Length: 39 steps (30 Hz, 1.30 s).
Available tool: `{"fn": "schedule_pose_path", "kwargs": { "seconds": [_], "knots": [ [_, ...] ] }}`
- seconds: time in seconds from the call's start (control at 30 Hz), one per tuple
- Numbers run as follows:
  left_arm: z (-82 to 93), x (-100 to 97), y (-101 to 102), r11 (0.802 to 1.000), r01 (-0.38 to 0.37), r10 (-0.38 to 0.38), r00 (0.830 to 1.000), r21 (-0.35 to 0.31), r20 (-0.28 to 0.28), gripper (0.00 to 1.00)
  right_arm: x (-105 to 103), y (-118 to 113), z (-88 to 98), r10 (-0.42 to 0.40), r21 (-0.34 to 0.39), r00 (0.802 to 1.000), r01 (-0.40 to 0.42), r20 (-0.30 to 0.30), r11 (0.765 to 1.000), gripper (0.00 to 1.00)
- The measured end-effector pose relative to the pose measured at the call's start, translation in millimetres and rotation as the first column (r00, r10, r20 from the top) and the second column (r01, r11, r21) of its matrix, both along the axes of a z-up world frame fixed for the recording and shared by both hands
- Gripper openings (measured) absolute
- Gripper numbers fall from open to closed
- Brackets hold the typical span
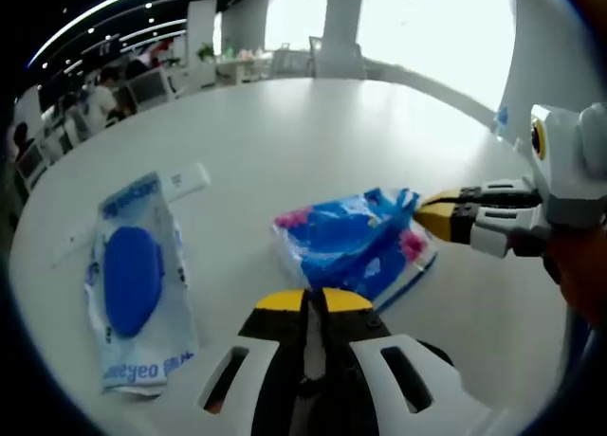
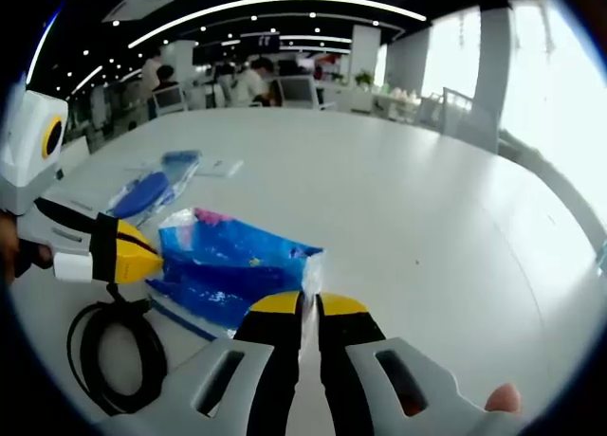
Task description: Arrange the tabletop items into an orderly group along one side of the table until the central work area is clear of visible clutter.
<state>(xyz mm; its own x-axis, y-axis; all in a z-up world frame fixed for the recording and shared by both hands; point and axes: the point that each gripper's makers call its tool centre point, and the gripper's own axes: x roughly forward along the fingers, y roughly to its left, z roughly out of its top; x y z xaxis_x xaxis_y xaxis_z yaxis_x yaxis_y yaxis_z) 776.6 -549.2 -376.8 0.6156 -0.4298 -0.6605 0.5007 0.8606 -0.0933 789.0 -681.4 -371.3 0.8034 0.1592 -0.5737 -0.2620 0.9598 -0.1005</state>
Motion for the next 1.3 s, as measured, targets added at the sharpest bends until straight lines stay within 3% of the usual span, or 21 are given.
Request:
{"fn": "schedule_pose_path", "kwargs": {
  "seconds": [0.57,0.9,1.3],
  "knots": [
    [1.8,-0.5,-2,1.0,0.024,-0.024,1.0,0.011,0.018,0.14,-2,-6,3.3,-0.031,0.012,0.999,0.031,0.011,0.999,0.17],
    [0.2,-2.6,-3,1.0,0.02,-0.02,1.0,0.012,0.007,0.22,-4,-8,6.6,-0.039,0.015,0.999,0.039,0.017,0.999,0.18],
    [6.3,-0.9,0,1.0,0.01,-0.01,1.0,0.004,0.017,0.22,-5,-10,12.6,-0.049,0.019,0.998,0.048,0.031,0.999,0.2]
  ]
}}
